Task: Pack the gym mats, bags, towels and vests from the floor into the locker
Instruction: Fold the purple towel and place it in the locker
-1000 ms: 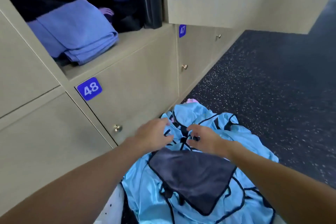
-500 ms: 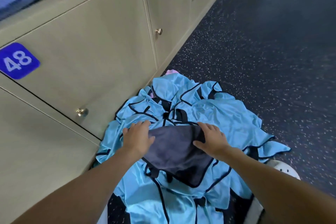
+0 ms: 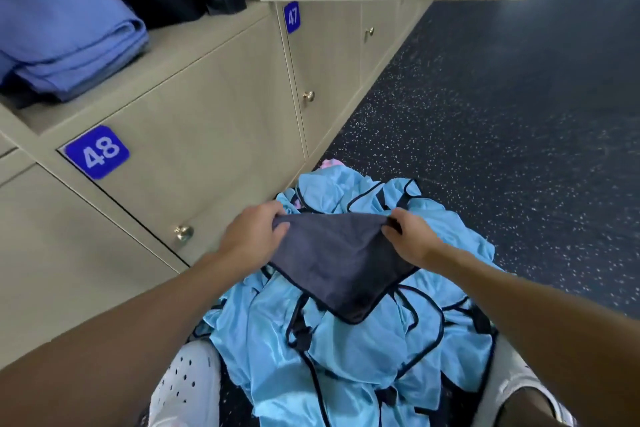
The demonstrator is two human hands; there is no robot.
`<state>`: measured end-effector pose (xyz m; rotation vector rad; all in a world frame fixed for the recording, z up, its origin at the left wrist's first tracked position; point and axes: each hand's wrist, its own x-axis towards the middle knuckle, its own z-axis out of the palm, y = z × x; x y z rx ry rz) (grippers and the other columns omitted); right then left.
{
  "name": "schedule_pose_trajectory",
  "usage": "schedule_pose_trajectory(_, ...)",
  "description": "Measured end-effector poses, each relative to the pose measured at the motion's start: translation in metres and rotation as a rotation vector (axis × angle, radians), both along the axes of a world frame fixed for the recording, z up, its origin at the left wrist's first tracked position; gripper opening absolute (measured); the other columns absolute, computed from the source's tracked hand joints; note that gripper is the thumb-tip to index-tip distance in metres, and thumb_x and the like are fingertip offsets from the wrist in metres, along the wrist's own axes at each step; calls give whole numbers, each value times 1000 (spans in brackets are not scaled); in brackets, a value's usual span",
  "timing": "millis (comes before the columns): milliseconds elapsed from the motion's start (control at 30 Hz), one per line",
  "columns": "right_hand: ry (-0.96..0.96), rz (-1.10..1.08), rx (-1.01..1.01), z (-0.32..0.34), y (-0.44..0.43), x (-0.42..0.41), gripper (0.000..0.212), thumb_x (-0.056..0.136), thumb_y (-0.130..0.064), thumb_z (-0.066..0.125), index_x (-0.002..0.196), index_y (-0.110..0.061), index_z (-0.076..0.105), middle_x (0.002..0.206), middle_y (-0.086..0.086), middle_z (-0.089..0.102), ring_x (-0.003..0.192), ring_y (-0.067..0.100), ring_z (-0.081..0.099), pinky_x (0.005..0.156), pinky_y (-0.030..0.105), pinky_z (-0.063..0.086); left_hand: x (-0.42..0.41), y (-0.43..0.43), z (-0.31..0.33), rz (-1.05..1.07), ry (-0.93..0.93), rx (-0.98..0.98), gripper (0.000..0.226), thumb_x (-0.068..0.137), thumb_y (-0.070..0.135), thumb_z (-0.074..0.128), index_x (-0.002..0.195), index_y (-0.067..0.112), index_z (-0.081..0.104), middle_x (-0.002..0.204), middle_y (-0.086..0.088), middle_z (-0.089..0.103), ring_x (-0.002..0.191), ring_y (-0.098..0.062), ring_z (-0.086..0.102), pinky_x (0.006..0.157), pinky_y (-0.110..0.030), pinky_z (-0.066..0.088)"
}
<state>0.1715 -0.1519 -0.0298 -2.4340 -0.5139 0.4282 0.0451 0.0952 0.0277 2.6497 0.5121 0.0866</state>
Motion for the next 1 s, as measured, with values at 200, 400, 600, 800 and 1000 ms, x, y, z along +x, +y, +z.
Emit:
schedule_pose_trajectory(200,-76,21,258,141,16,-5,33,97,-21,59,68,-17,45,66,-3,45,63,14,41,56,29,32,-7,18,108,21,-194,93,4,91,19,64,92,16,67,89,-7,69,88,-30,63,76,-39,49)
schedule_pose_trajectory(400,102,12,576,257,34,-43,20,96,-22,64,77,-15,64,77,6,67,69,18,62,65,30,53,-37,-4,200,22,-425,135,20,90,24,67,110,25,67,112,3,63,110,-19,58,91,-36,47)
schedule_pose_trajectory(600,250,-110,752,294,53,-77,14,90,-8,67,80,-7,57,83,15,59,73,22,58,66,33,47,-63,-64,242,-301,-442,-350,33,74,26,87,103,28,71,94,17,73,92,0,67,76,-21,55)
schedule_pose_trajectory(800,438,-170,879,296,55,-84,33,91,-2,60,122,3,52,96,18,56,77,27,60,49,26,48,-64,-69,240,-293,-472,-404,43,72,18,89,96,43,64,85,25,71,82,6,67,77,-15,55)
schedule_pose_trajectory(1000,596,22,969,300,57,-92,25,99,3,41,79,-3,55,79,16,50,69,23,58,61,31,58,-58,-66,238,-236,-543,-327,26,82,15,80,98,34,72,89,12,75,82,0,69,74,-12,51)
